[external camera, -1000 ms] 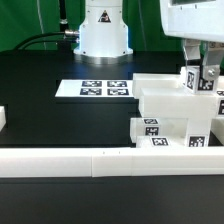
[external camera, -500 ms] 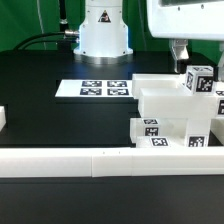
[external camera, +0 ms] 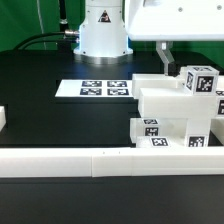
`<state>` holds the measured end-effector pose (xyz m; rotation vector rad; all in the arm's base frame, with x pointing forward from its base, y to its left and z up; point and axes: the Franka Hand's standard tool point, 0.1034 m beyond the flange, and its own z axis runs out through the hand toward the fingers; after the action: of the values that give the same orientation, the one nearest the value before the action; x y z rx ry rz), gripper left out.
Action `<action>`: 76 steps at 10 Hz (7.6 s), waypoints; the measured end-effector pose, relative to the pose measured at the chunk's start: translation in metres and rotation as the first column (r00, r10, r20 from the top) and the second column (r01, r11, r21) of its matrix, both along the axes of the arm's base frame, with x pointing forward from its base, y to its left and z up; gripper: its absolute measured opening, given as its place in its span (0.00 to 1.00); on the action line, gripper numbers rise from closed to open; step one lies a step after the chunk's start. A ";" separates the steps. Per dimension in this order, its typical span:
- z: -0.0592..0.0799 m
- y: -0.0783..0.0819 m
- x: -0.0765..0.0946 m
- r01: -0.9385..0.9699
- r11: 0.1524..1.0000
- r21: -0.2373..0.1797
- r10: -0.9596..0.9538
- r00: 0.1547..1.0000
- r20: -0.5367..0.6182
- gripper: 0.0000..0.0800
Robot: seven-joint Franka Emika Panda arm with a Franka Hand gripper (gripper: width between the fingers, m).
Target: Assemble chair
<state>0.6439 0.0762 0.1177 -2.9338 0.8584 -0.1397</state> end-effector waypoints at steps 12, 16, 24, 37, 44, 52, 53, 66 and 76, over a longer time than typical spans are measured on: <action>-0.001 0.000 -0.001 -0.489 0.867 -0.099 0.490 0.872 -0.014 0.36; -0.001 -0.002 0.001 -0.192 0.979 -0.067 0.193 0.981 0.010 0.36; -0.001 0.000 0.001 0.428 0.903 0.044 -0.429 0.903 0.010 0.36; -0.006 0.000 0.000 -0.139 0.990 -0.029 0.140 0.990 0.019 0.81; 0.000 -0.002 0.007 -0.661 0.738 -0.136 0.664 0.747 -0.026 0.81; -0.001 -0.003 0.007 -0.607 0.784 -0.130 0.610 0.792 -0.018 0.36; -0.001 -0.003 0.007 -0.506 0.854 -0.121 0.509 0.861 -0.003 0.36; -0.003 0.001 0.005 0.470 0.882 0.039 -0.471 0.882 0.003 0.36; -0.001 -0.002 0.007 -0.275 0.959 -0.068 0.278 0.960 0.040 0.81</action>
Offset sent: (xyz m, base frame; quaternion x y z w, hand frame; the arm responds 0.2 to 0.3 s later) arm 0.0008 0.0030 0.0041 -0.0375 -0.0154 -0.2426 0.9693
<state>0.6509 0.0745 0.1171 -3.0547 0.4369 -0.2221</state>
